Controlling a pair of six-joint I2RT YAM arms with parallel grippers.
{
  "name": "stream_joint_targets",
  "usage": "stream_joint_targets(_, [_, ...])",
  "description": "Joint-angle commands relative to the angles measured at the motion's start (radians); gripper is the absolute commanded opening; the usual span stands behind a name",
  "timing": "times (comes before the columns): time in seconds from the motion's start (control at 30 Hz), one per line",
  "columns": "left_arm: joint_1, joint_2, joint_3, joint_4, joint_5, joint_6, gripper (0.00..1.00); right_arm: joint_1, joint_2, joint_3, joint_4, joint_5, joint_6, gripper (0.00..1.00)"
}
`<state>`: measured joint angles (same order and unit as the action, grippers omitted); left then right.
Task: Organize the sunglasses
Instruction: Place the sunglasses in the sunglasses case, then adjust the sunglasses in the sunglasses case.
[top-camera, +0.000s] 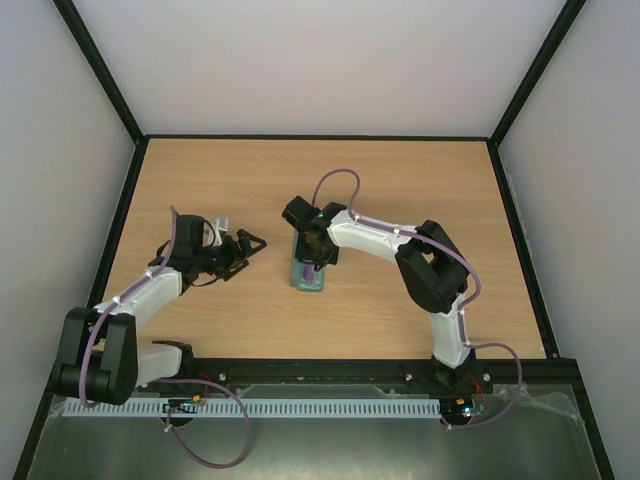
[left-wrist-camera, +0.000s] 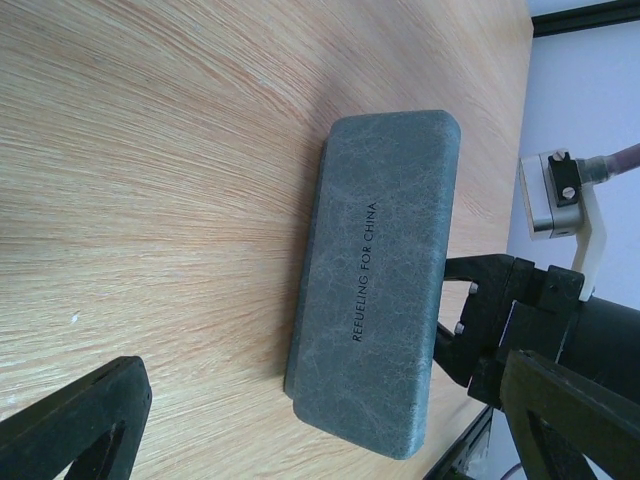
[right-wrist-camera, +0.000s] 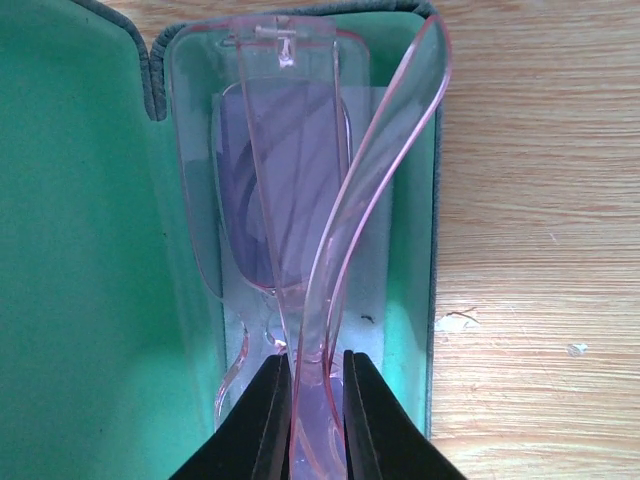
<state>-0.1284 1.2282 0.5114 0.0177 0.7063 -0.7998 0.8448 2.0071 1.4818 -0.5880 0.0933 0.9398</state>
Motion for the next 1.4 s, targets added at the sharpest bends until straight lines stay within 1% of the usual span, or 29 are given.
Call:
stream_joint_targets(0.0, [0.009,0.0,0.009,-0.009,0.026,0.019,0.99,0.016,0.031,0.046,-0.096,0.05,0.027,0.04])
stream_joint_targets(0.07, [0.01,0.003,0.012,-0.009,0.028,0.021,0.99,0.023,0.025,0.048,-0.11,0.063,0.026,0.08])
stream_joint_targets(0.17, [0.012,0.001,0.011,-0.011,0.03,0.022,0.99,0.026,0.014,0.045,-0.142,0.085,0.022,0.09])
stream_joint_targets(0.3, [0.013,-0.01,0.012,-0.013,0.029,0.018,0.99,0.032,0.009,0.035,-0.178,0.114,0.01,0.02])
stream_joint_targets(0.4, [0.013,-0.016,0.012,-0.013,0.028,0.014,0.99,0.032,0.014,0.039,-0.191,0.126,-0.001,0.03])
stream_joint_targets(0.47, [0.013,-0.018,0.011,-0.016,0.027,0.014,0.99,0.032,0.018,0.045,-0.188,0.127,-0.006,0.08])
stream_joint_targets(0.53, [0.013,-0.019,0.013,-0.02,0.026,0.018,0.99,0.032,0.028,0.064,-0.193,0.126,-0.012,0.1])
stream_joint_targets(0.57, [0.013,-0.02,0.015,-0.022,0.025,0.019,0.99,0.033,0.032,0.071,-0.197,0.124,-0.015,0.13])
stream_joint_targets(0.63, [0.013,-0.024,0.018,-0.027,0.024,0.02,0.99,0.033,0.031,0.077,-0.198,0.122,-0.018,0.22])
stream_joint_targets(0.67, [0.013,-0.027,0.021,-0.031,0.023,0.02,0.99,0.033,0.027,0.077,-0.196,0.122,-0.02,0.24])
stream_joint_targets(0.77, [0.013,-0.033,0.026,-0.036,0.017,0.018,0.99,0.037,0.002,0.087,-0.197,0.131,-0.031,0.35])
stream_joint_targets(0.93, [0.013,-0.035,0.035,-0.052,0.005,0.022,0.99,0.039,-0.042,0.113,-0.221,0.153,-0.044,0.37])
stream_joint_targets(1.0, [0.013,-0.04,0.039,-0.062,0.0,0.025,0.99,0.037,-0.083,0.073,-0.207,0.171,-0.039,0.37])
stream_joint_targets(1.03, [0.013,-0.043,0.042,-0.068,-0.002,0.025,0.99,0.036,-0.102,0.051,-0.194,0.173,-0.037,0.34])
stream_joint_targets(1.07, [0.014,-0.045,0.044,-0.071,-0.005,0.025,0.99,0.035,-0.119,0.03,-0.183,0.175,-0.034,0.31])
stream_joint_targets(1.13, [0.014,-0.047,0.049,-0.077,-0.01,0.026,0.99,0.03,-0.14,-0.01,-0.156,0.17,-0.036,0.19])
stream_joint_targets(1.17, [0.013,-0.046,0.051,-0.081,-0.012,0.027,0.99,0.027,-0.143,-0.022,-0.149,0.166,-0.038,0.11])
stream_joint_targets(1.23, [0.013,-0.048,0.057,-0.089,-0.019,0.028,0.99,0.021,-0.139,-0.036,-0.131,0.15,-0.047,0.03])
stream_joint_targets(1.37, [0.013,-0.059,0.066,-0.107,-0.035,0.03,0.99,0.02,-0.118,-0.052,-0.089,0.108,-0.061,0.01])
